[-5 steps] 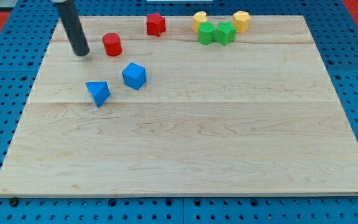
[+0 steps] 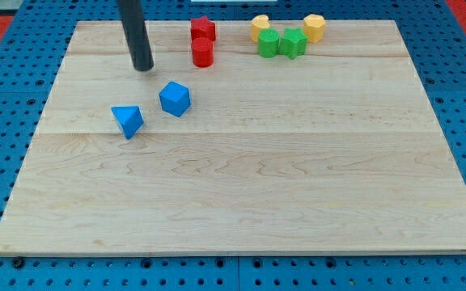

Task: Place your hand above the blue cube

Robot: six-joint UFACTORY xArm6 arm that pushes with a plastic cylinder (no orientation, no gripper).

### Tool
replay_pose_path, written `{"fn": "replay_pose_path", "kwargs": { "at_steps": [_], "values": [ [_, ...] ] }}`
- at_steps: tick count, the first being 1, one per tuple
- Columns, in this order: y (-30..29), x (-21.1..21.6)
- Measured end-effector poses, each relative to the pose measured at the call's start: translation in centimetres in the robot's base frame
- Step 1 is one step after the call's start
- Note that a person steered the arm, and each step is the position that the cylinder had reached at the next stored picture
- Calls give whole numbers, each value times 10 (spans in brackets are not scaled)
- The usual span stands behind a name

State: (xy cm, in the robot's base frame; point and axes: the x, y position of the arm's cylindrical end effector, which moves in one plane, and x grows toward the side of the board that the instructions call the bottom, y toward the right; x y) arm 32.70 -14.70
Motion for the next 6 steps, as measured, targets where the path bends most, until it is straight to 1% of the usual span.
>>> {"fn": "replay_pose_path", "kwargs": {
  "at_steps": [1,2,3,4,5,6],
  "values": [
    [10,21],
    [24,18],
    [13,50],
    [10,18],
    [59,-6],
    [120,16]
  ]
}}
